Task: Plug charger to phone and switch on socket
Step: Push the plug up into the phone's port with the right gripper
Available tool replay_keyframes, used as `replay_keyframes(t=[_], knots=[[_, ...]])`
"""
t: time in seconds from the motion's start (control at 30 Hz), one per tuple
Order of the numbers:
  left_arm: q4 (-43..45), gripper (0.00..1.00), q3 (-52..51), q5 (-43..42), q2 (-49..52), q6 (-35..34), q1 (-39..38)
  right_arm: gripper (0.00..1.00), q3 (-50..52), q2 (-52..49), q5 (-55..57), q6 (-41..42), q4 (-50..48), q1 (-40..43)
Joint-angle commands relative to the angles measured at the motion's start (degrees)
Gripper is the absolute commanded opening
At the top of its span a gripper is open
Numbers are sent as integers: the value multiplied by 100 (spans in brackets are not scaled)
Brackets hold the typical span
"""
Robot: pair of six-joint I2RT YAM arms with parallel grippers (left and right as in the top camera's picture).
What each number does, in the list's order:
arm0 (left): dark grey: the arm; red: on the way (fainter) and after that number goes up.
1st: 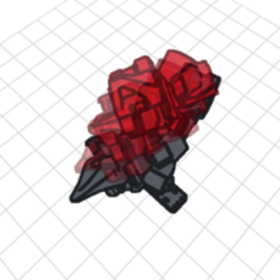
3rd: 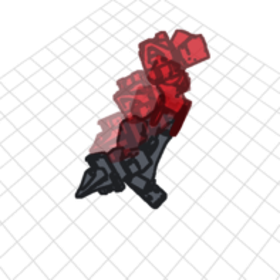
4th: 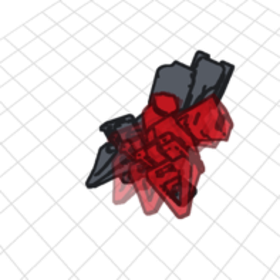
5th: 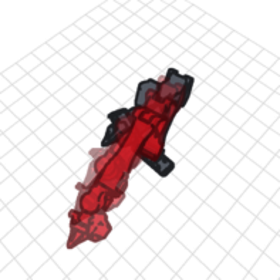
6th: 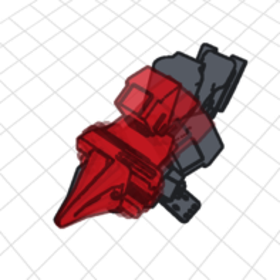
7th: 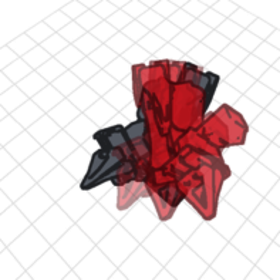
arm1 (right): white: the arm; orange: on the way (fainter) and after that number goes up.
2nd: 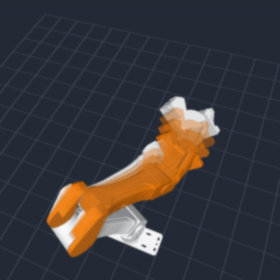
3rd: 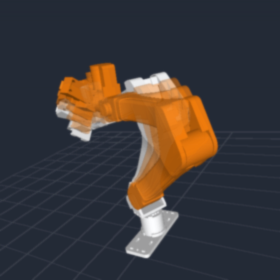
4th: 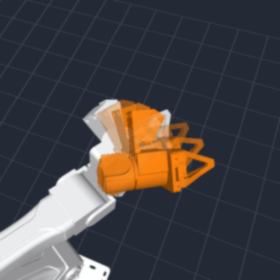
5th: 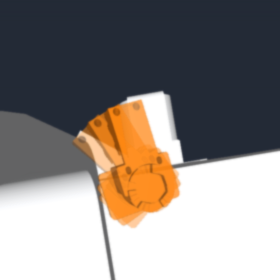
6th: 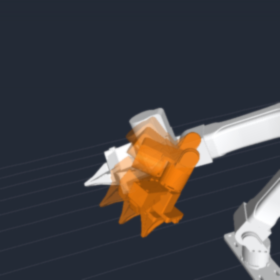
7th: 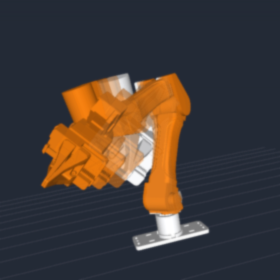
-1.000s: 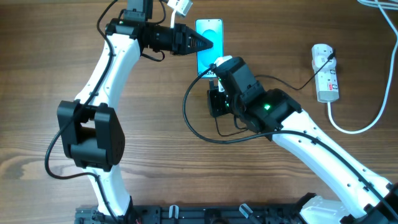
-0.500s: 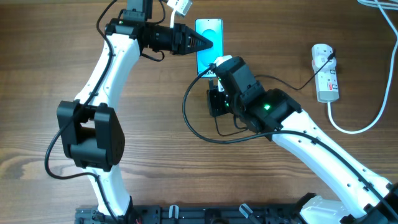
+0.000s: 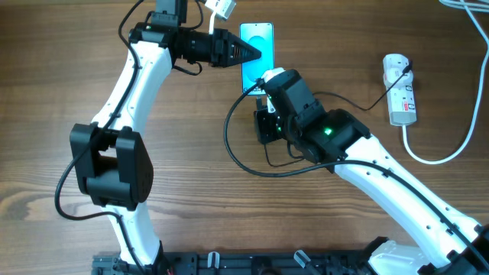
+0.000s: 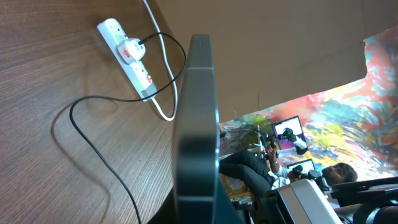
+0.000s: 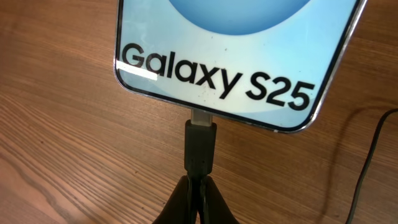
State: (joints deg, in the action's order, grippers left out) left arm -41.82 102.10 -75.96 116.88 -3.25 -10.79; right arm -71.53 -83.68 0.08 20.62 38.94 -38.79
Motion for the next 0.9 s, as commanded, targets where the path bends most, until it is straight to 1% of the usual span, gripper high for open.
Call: replay_keyframes(t=[0.0, 0.87], knots=[[-2, 4, 33, -155, -258, 155, -35, 4, -177, -87, 251, -111, -79, 52], [0, 4, 31, 0, -258, 155, -35, 4, -177, -87, 308, -114, -177, 50]])
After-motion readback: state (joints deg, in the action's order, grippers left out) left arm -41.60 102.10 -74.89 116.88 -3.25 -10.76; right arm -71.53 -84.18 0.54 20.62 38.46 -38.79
